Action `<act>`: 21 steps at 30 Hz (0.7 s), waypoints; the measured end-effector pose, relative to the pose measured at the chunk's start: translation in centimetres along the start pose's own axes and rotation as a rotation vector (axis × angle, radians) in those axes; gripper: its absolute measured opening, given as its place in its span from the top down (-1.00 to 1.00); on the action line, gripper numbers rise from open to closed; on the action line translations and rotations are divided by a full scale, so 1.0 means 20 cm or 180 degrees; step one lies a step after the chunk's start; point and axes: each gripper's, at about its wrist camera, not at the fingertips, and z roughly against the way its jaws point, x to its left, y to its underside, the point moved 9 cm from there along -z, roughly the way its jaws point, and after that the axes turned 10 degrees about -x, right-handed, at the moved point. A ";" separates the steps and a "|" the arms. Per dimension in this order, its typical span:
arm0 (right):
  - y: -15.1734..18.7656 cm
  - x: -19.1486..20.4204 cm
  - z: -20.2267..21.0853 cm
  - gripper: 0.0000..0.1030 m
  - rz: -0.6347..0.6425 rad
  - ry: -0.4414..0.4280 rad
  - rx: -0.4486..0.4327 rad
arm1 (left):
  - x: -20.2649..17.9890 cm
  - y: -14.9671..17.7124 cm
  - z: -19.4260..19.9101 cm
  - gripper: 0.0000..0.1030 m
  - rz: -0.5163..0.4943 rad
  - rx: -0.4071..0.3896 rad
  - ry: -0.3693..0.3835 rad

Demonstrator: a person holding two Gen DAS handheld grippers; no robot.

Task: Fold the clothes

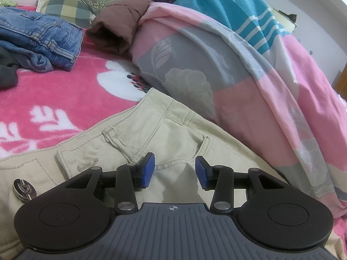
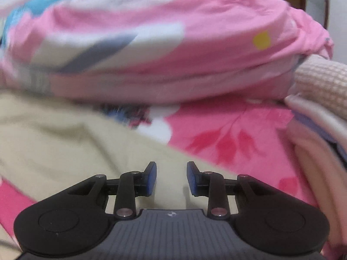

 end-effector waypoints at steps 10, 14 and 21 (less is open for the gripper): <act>0.06 -0.03 -0.42 -0.32 -0.0151 -0.0748 0.0864 | 0.00 0.00 0.00 0.16 0.0019 -0.0008 0.0012; 0.08 0.11 -0.32 0.87 0.0478 -0.0851 0.0808 | 0.01 0.00 0.00 0.16 0.0042 -0.0017 0.0022; -0.08 0.15 -0.22 0.95 0.1155 -0.0229 0.0263 | 0.01 0.00 -0.01 0.17 0.0036 -0.0020 0.0019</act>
